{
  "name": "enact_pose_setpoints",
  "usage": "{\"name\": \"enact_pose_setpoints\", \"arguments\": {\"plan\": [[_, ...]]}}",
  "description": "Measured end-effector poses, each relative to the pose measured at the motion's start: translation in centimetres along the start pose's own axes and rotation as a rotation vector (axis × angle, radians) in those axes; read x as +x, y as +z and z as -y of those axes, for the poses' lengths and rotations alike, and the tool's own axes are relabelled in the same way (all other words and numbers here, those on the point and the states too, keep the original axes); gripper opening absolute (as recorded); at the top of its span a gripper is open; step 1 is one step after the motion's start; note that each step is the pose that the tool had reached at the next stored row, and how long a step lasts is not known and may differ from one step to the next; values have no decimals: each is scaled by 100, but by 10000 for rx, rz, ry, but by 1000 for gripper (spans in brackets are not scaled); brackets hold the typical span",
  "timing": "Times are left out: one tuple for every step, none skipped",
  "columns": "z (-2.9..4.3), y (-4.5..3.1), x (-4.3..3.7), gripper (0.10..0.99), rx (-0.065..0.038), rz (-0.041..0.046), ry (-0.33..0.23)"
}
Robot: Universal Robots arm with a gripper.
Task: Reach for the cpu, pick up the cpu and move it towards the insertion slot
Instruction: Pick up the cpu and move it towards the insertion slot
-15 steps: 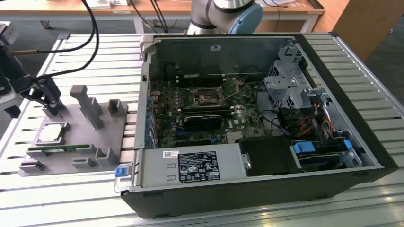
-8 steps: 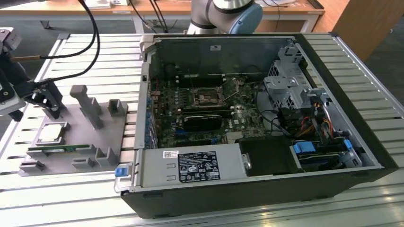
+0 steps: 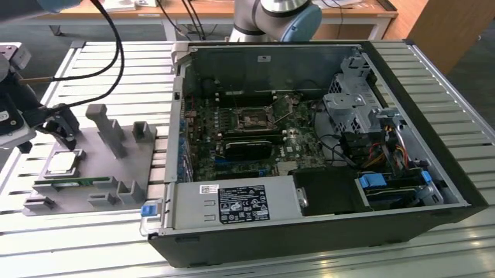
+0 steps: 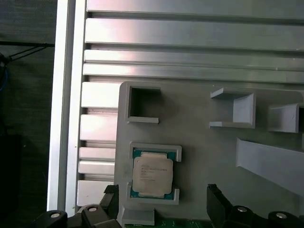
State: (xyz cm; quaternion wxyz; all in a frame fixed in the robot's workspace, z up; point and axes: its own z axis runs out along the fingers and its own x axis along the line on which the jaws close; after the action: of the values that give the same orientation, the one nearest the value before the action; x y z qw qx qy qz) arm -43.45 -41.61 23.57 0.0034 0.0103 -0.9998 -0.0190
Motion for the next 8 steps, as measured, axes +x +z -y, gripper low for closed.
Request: {"name": "enact_pose_setpoints", "arguments": {"plan": [[3, 18, 1, 824, 0, 0, 1], [5, 36, 3, 824, 0, 0, 1], [7, 54, 5, 824, 0, 0, 1], [8, 72, 6, 824, 0, 0, 1], [9, 89, 8, 824, -1, 1, -1], [10, 109, 10, 824, -3, 1, -1], [10, 127, 11, 824, -5, 1, 0], [11, 145, 13, 824, -5, 1, 0]]}}
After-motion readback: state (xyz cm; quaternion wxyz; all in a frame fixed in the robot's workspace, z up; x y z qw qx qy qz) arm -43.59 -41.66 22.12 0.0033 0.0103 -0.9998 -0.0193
